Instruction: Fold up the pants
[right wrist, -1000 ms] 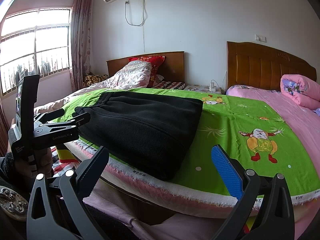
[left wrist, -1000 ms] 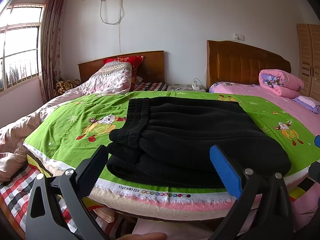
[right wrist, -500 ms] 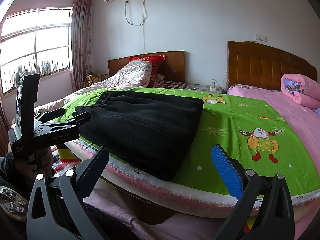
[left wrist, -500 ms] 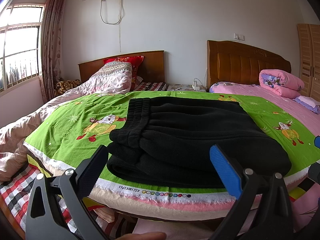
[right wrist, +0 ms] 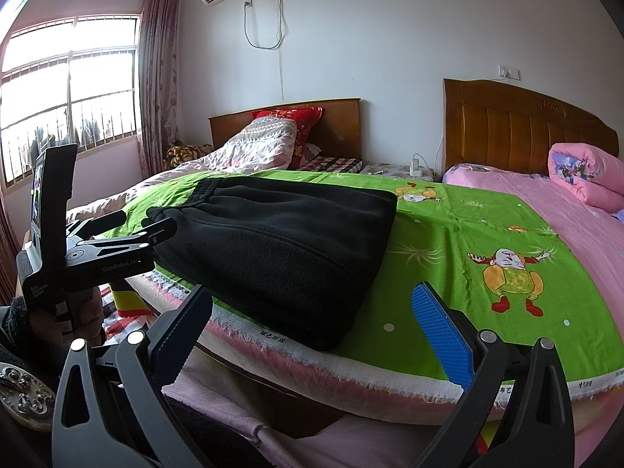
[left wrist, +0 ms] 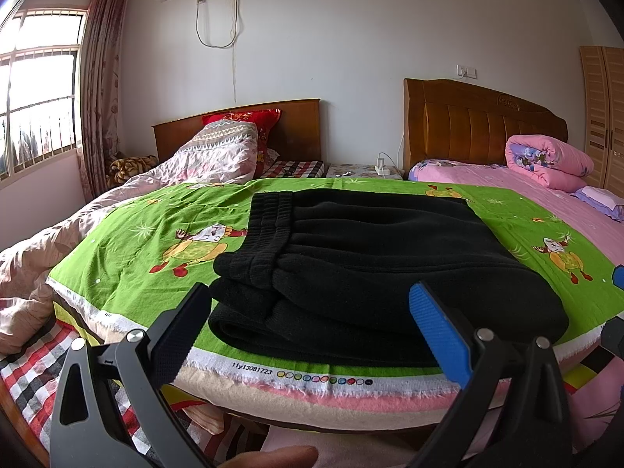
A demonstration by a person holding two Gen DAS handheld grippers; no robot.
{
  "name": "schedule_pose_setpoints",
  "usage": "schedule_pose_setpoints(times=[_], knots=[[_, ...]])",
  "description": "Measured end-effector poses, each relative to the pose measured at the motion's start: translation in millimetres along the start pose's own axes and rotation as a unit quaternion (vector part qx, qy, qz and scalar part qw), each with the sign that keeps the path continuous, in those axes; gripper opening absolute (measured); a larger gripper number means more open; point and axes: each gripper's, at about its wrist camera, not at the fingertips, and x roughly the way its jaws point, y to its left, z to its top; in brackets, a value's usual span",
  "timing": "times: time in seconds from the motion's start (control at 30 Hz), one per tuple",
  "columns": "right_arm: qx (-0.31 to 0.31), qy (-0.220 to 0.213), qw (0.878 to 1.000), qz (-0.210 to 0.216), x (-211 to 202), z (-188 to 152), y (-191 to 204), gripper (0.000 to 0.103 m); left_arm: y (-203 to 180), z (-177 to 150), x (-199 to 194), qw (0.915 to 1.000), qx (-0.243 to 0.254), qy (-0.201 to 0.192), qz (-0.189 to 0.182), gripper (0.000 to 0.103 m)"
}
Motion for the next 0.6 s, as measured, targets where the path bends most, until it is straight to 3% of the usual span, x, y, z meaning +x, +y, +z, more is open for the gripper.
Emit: schedule_pose_setpoints(times=[0.3, 0.6], knots=[[0.000, 0.000, 1.000, 0.001, 0.7, -0.2, -0.1, 0.099, -0.9, -3.5, -4.4, 0.9998, -0.008, -0.005, 0.016, 0.102], [0.007, -0.005, 1.000, 0.004, 1.0, -2.4, 0.1, 0.099, 1.3, 0.0, -3.5, 0.9999, -0.012, 0.003, 0.009, 0.102]])
